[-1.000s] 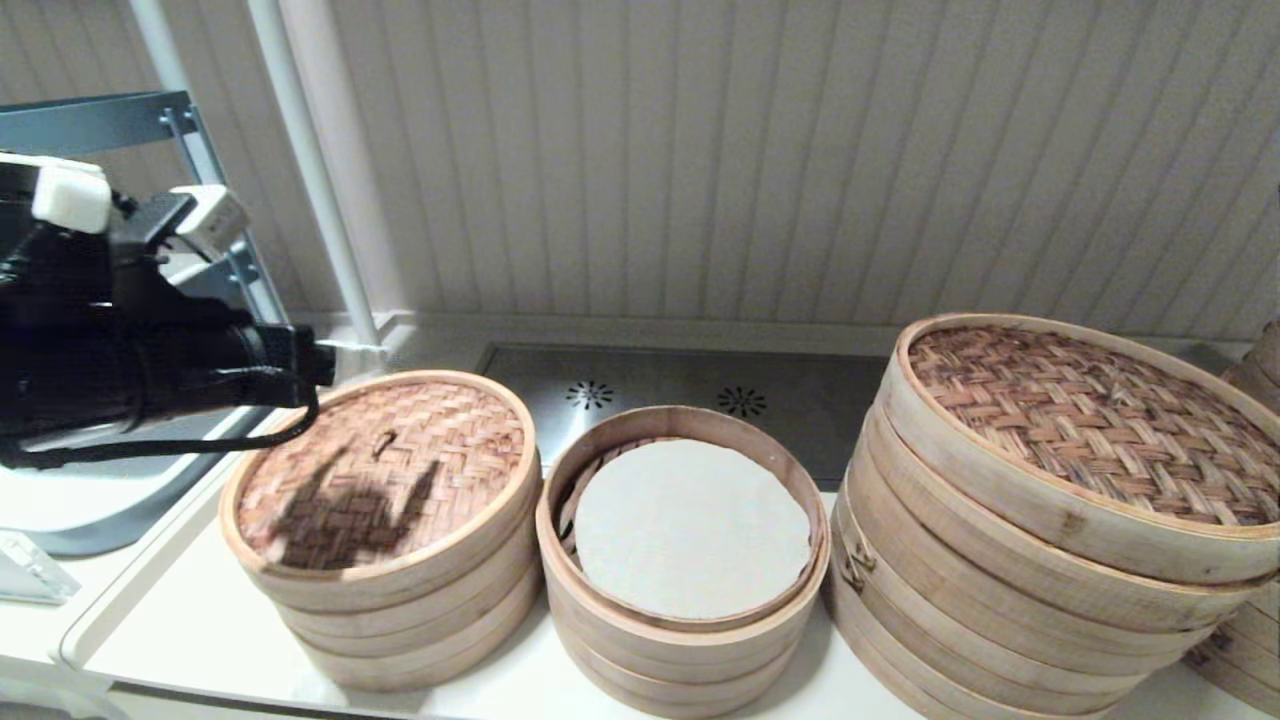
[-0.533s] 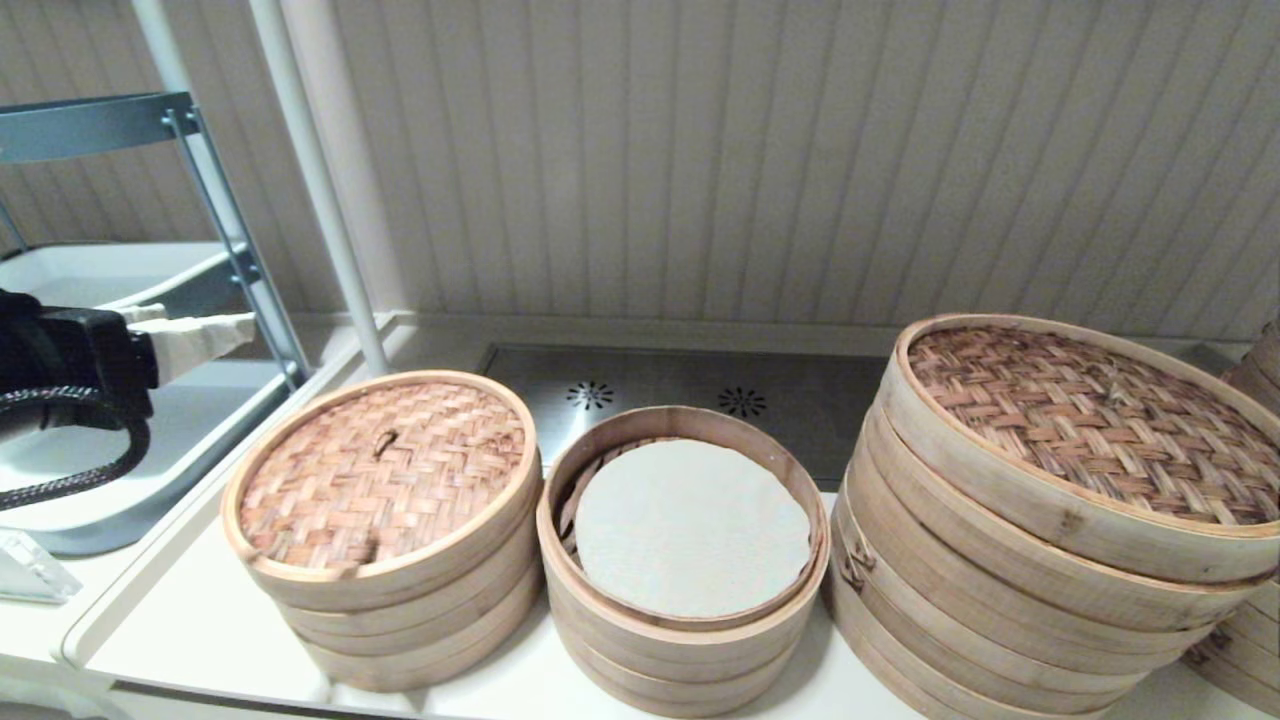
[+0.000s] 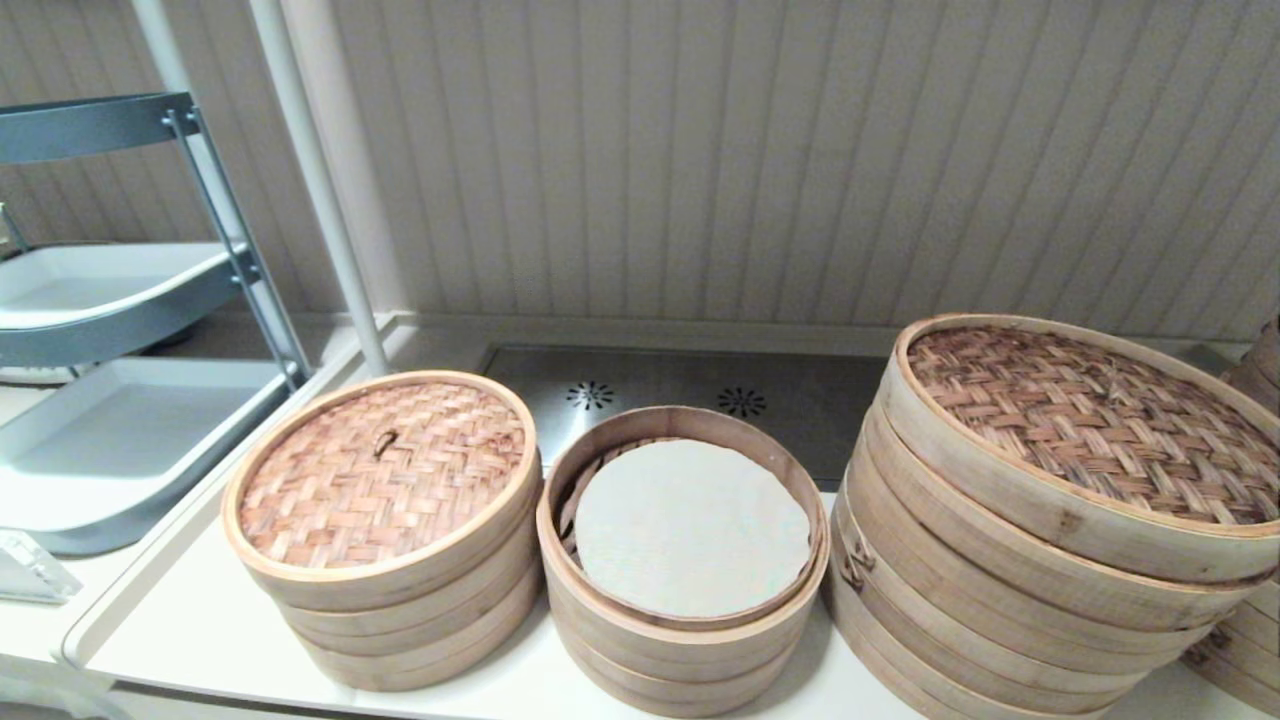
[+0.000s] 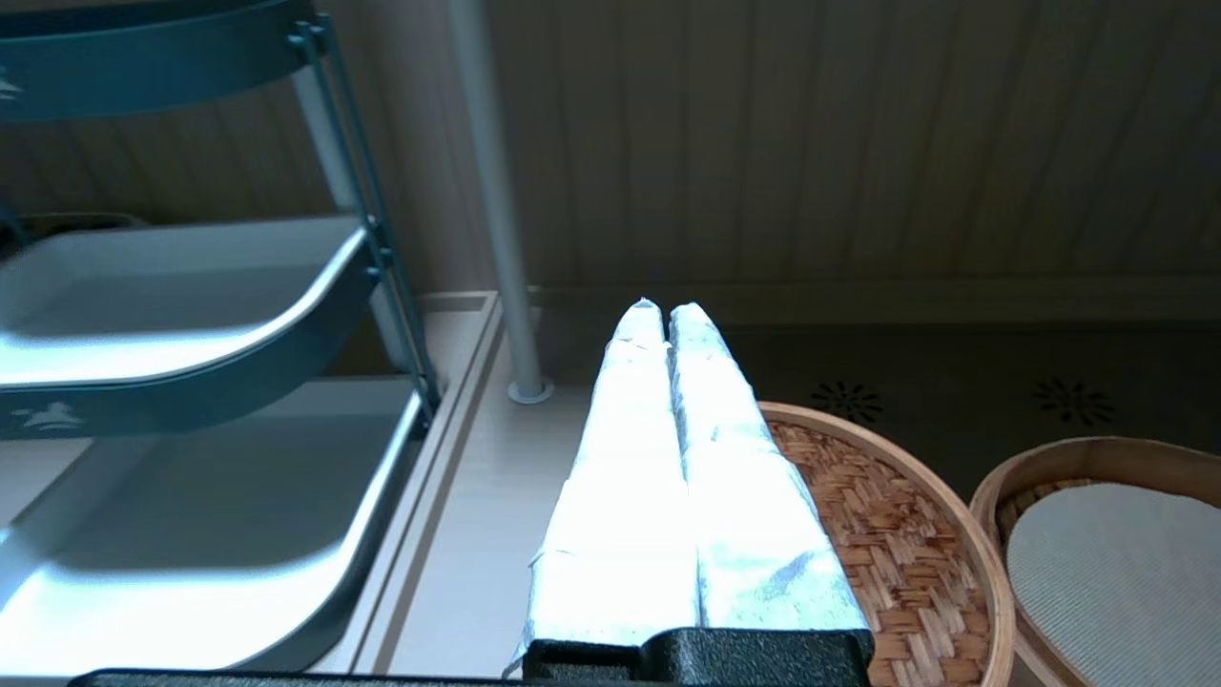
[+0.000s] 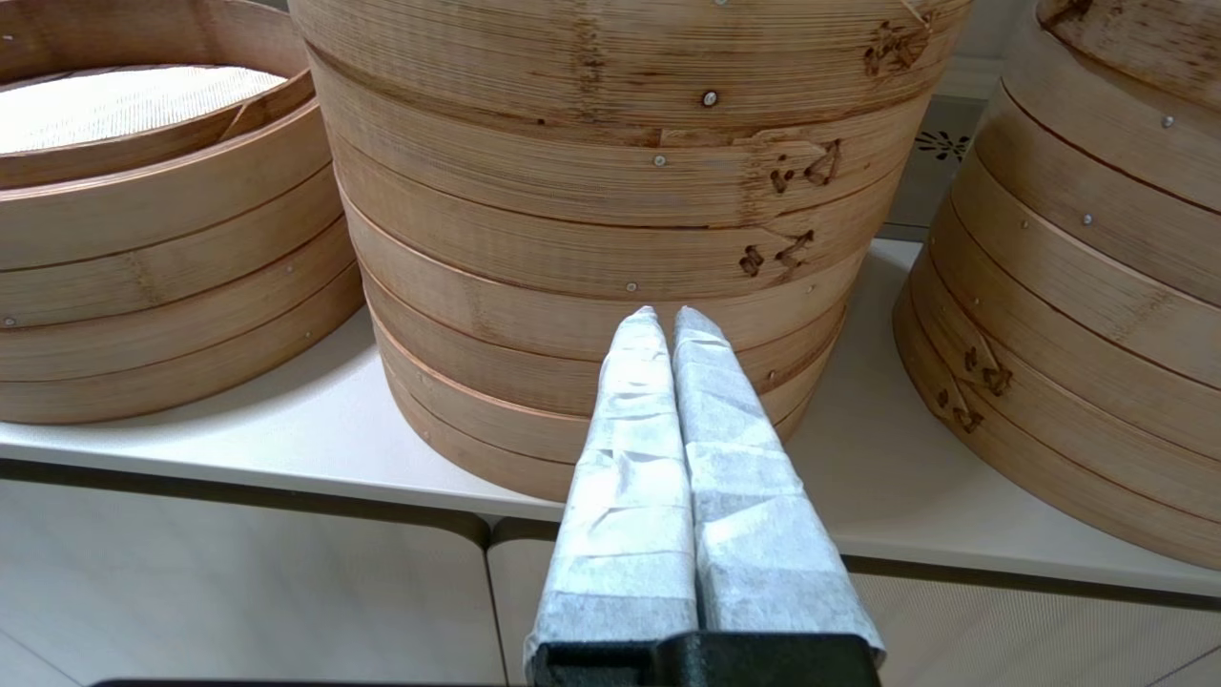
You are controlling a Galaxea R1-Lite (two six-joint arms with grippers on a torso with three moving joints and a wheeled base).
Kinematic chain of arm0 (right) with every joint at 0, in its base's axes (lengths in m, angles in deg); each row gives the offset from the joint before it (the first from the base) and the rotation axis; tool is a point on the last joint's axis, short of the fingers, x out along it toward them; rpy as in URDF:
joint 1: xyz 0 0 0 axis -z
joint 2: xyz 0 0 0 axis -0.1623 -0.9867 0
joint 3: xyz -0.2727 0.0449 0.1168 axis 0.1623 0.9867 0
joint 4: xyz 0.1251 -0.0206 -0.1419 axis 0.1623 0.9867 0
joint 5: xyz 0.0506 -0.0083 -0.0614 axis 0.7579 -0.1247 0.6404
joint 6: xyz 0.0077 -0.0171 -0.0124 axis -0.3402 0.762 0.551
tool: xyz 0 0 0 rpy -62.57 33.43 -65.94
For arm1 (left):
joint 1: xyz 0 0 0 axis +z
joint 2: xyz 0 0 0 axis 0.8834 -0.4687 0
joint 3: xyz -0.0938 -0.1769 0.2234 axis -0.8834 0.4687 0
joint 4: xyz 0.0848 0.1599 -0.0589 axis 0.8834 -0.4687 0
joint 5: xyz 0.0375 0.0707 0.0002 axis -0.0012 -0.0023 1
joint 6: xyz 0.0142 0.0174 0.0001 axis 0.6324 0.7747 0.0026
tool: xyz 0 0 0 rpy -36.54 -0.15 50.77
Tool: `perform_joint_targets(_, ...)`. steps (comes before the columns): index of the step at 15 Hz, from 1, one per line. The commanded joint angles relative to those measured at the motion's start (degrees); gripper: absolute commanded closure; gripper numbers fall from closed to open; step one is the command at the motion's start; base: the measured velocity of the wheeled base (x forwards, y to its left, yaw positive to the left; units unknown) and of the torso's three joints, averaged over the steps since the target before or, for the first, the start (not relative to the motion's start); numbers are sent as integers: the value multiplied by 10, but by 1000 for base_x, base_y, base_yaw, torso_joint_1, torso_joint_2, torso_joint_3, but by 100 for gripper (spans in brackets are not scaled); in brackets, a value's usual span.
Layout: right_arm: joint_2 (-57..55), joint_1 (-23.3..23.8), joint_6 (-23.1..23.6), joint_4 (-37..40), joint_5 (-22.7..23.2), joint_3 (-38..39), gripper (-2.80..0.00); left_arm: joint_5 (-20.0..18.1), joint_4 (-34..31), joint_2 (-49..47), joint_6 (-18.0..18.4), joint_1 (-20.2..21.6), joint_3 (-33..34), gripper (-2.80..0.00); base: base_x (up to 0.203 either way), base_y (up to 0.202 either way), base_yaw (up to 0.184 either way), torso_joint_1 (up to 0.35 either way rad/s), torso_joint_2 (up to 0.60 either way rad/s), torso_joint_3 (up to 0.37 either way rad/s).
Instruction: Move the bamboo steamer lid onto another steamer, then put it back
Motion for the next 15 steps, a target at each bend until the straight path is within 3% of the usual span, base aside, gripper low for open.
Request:
perform_joint_targets(1, 0, 0, 0, 0, 0, 14, 0, 11, 1, 55, 3, -2, 33, 0, 0, 0, 0, 0, 0, 0)
perform_joint_targets(4, 0, 0, 0, 0, 0, 14, 0, 17, -17, 156, 4, 0, 122, 0, 0, 0, 0, 0, 0, 0)
perform_joint_targets(7, 0, 0, 0, 0, 0, 14, 0, 6, -56, 262, 3, 30, 217, 0, 0, 0, 0, 0, 0, 0)
perform_joint_targets(10, 0, 0, 0, 0, 0, 14, 0, -21, -87, 343, 1, 63, 305, 0, 0, 0, 0, 0, 0, 0)
perform_joint_targets(15, 0, 0, 0, 0, 0, 14, 0, -100, -127, 446, -3, 114, 424, 0, 0, 0, 0, 0, 0, 0)
